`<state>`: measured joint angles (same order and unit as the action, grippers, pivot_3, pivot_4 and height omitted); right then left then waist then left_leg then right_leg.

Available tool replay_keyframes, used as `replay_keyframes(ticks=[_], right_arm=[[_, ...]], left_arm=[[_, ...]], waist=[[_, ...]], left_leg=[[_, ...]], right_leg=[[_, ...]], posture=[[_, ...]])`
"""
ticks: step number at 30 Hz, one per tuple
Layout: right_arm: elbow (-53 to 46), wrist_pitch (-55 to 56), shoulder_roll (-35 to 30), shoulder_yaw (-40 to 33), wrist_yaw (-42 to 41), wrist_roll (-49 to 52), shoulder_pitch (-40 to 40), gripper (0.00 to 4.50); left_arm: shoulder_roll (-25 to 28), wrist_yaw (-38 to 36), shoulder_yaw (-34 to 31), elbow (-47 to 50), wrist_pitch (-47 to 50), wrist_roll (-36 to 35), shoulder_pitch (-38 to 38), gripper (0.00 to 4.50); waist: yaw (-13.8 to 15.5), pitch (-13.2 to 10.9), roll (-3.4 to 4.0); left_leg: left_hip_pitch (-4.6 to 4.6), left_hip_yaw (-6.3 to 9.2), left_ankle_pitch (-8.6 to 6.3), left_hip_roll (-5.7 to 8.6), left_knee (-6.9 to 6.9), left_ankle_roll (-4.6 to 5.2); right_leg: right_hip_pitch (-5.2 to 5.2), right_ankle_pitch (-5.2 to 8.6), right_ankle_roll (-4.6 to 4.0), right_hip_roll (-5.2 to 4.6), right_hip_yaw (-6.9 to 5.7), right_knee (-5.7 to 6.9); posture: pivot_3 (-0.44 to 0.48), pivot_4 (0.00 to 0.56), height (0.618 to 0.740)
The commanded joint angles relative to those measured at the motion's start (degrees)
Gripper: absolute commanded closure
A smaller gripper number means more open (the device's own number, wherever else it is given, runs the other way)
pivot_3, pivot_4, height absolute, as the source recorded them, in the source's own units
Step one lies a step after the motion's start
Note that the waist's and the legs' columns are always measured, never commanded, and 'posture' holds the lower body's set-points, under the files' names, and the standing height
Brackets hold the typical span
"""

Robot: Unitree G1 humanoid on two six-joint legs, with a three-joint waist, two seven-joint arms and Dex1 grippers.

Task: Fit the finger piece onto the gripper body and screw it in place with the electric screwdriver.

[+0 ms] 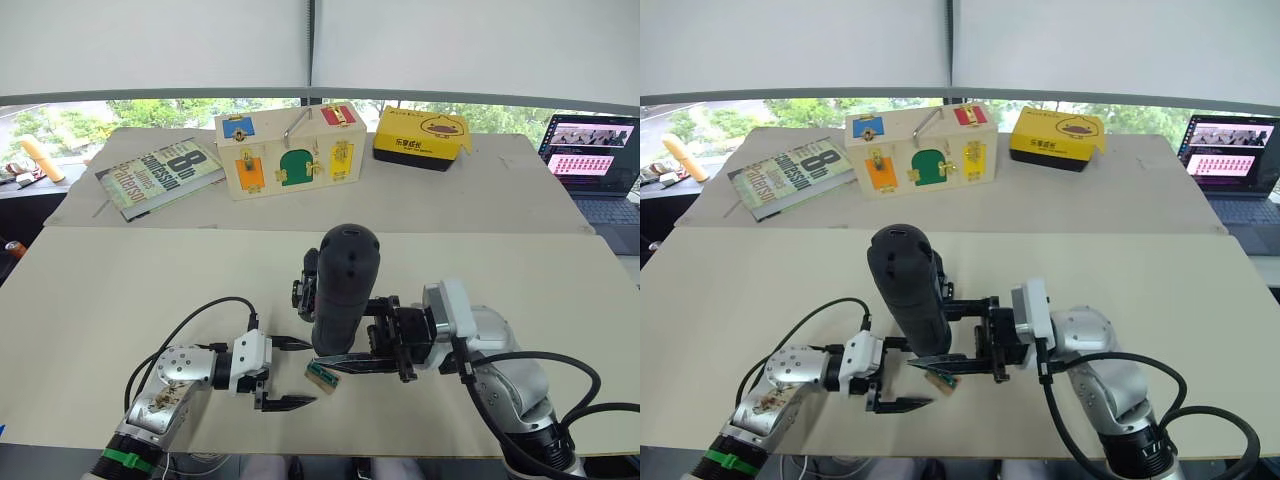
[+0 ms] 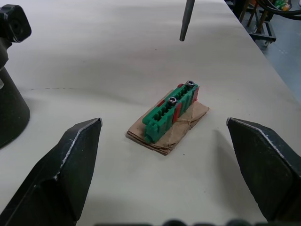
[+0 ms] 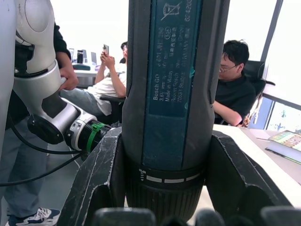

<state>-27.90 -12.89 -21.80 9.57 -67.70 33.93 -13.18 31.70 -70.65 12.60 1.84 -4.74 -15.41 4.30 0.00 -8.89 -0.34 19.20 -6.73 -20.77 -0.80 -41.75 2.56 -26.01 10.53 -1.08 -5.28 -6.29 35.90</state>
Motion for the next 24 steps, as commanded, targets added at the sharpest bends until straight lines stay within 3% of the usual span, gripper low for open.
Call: replay_keyframes(ticks=[1,24], right_arm=[[-1.12,2.28,0.08,0.29,-0.35,1.17,0.12,2.57],[1.07,5.72,-2.44,0.00,-0.33,-0.28,2.94,2.57]], left_arm=[[-0.65,-0.01,2.03,0.51,-0.06,0.69,-0.04,0.00],[-1.04,-0.62,3.42,-2.35,-1.50,0.93,-0.78,0.00]], waist=[[0.13,0.00,0.00],[0.65,0.02,0.00]], left_leg=[[0.00,0.00,0.00,0.00,0.00,0.00],[-0.01,0.02,-0.01,0.00,-0.04,0.08]], right_leg=[[0.00,0.00,0.00,0.00,0.00,0.00],[0.04,-0.01,0.02,-0.02,-0.01,-0.02]], posture=[[0.000,0.150,0.740],[0.000,0.150,0.740]])
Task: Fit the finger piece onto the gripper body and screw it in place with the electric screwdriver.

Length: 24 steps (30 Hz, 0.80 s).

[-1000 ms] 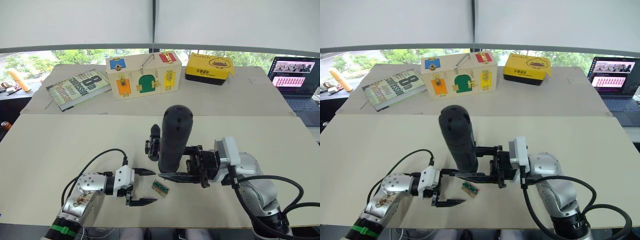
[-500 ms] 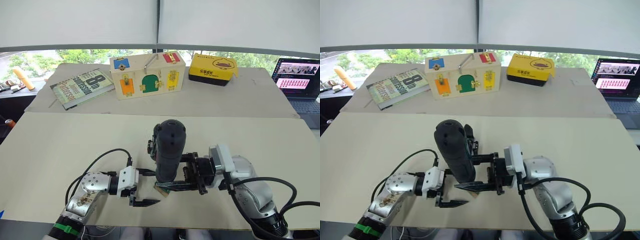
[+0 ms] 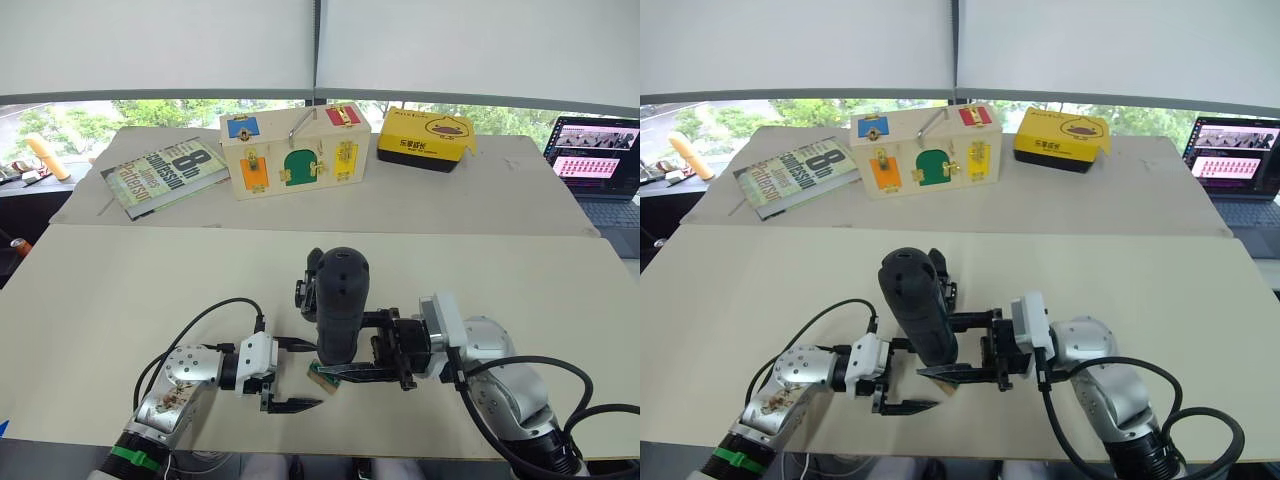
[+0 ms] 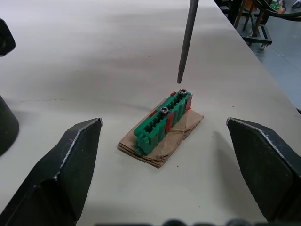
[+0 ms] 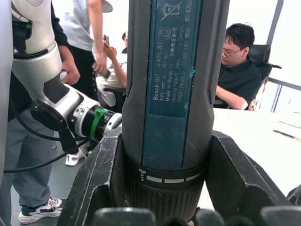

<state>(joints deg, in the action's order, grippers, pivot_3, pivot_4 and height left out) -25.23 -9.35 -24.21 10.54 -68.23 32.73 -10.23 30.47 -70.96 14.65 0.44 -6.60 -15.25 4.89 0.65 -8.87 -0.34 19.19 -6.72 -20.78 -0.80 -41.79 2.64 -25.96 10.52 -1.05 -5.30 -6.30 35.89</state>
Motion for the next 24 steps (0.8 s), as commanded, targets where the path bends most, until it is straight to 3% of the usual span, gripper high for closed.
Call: replay_keyframes(ticks=[1,24], right_arm=[[-1.62,2.10,-0.05,-0.90,0.21,0.98,0.04,2.57],[-2.24,1.59,-0.58,-0.21,0.99,0.83,0.54,2.57]], left_arm=[[0.20,-0.28,1.39,-1.08,0.33,0.78,-1.29,0.00],[-0.09,0.16,1.64,-2.10,0.67,1.02,-0.01,0.00]], waist=[[0.01,0.00,0.00],[0.11,0.02,0.00]], left_leg=[[0.00,0.01,0.00,0.00,0.00,0.00],[0.00,0.02,0.00,0.01,0.00,0.02]], right_leg=[[0.00,0.00,0.00,0.00,0.00,0.00],[0.01,0.00,0.00,-0.03,0.00,0.00]], posture=[[0.000,0.150,0.740],[0.000,0.150,0.740]])
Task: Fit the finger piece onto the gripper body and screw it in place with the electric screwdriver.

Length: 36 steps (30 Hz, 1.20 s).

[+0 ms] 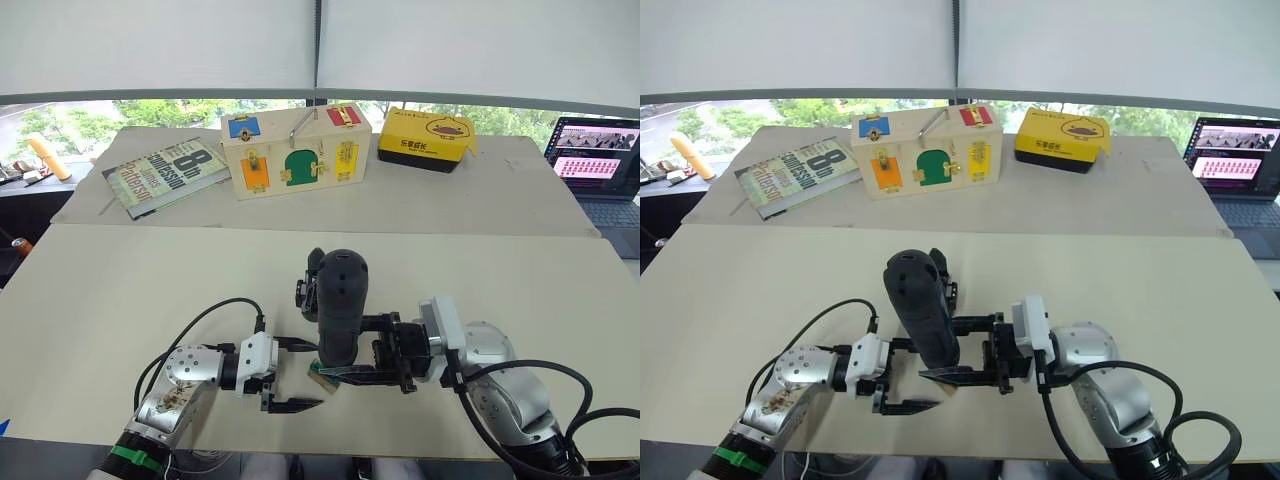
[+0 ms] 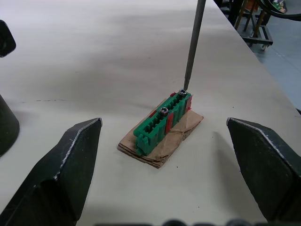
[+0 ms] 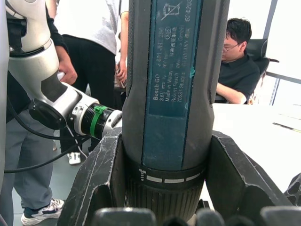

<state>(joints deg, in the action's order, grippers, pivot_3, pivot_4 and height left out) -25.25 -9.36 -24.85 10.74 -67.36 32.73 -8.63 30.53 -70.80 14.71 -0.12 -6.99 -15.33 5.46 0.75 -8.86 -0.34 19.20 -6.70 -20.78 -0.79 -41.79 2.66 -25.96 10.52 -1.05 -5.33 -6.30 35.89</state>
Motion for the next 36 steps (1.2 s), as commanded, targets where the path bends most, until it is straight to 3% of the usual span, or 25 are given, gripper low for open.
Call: replay_keyframes(ticks=[1,36], right_arm=[[-2.17,1.61,0.02,-0.40,0.13,0.81,-1.09,2.57],[-2.63,0.61,-0.75,0.50,0.14,1.22,-0.52,2.57]], left_arm=[[-0.18,0.03,1.60,-1.56,1.07,1.11,-0.54,0.00],[0.06,0.71,1.61,0.05,2.37,0.87,-1.57,0.00]], waist=[[0.02,0.00,0.00],[-0.01,0.03,0.00]], left_leg=[[0.00,0.00,0.00,0.00,0.00,0.00],[-0.01,0.02,0.00,0.00,0.00,0.02]], right_leg=[[0.00,0.00,0.00,0.00,0.00,0.00],[0.02,0.00,0.00,-0.01,0.00,0.00]], posture=[[0.000,0.150,0.740],[0.000,0.150,0.740]])
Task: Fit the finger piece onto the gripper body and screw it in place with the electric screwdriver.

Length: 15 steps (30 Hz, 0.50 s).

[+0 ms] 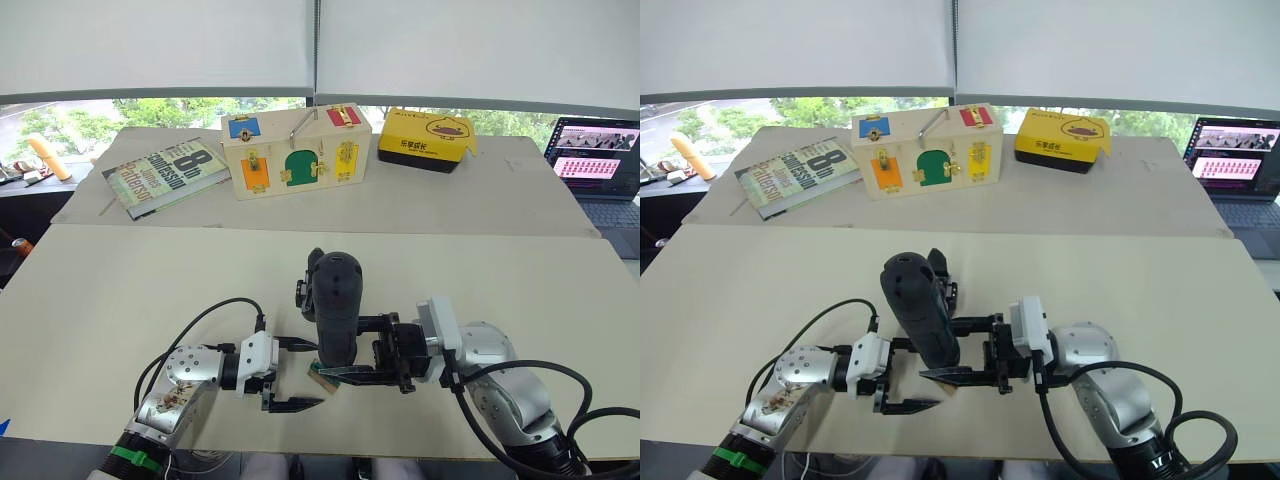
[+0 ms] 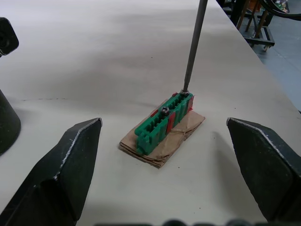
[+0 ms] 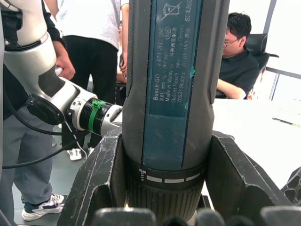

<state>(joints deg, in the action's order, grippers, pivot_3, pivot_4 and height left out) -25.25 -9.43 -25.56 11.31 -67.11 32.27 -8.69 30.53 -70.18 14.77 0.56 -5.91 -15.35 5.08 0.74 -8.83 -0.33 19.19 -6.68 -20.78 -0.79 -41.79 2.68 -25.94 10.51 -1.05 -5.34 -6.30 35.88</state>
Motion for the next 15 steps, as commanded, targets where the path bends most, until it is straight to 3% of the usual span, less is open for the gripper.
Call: replay_keyframes(ticks=[1,15], right_arm=[[-2.65,0.71,-0.04,-0.08,-0.10,1.65,-0.42,2.57],[-1.33,2.03,0.44,0.39,-0.08,0.15,-0.45,2.57]], left_arm=[[0.06,0.08,1.58,-0.62,1.31,0.88,-1.20,0.00],[-0.10,0.10,1.75,-0.65,1.29,0.93,-1.18,0.00]], waist=[[0.00,0.00,0.00],[-0.01,0.00,0.00]], left_leg=[[0.00,0.00,0.00,0.00,0.00,0.00],[0.00,0.00,0.00,0.00,0.00,0.00]], right_leg=[[0.00,0.00,0.00,0.00,0.00,0.00],[0.00,0.00,0.00,0.00,0.00,0.00]], posture=[[0.000,0.150,0.740],[0.000,0.150,0.740]])
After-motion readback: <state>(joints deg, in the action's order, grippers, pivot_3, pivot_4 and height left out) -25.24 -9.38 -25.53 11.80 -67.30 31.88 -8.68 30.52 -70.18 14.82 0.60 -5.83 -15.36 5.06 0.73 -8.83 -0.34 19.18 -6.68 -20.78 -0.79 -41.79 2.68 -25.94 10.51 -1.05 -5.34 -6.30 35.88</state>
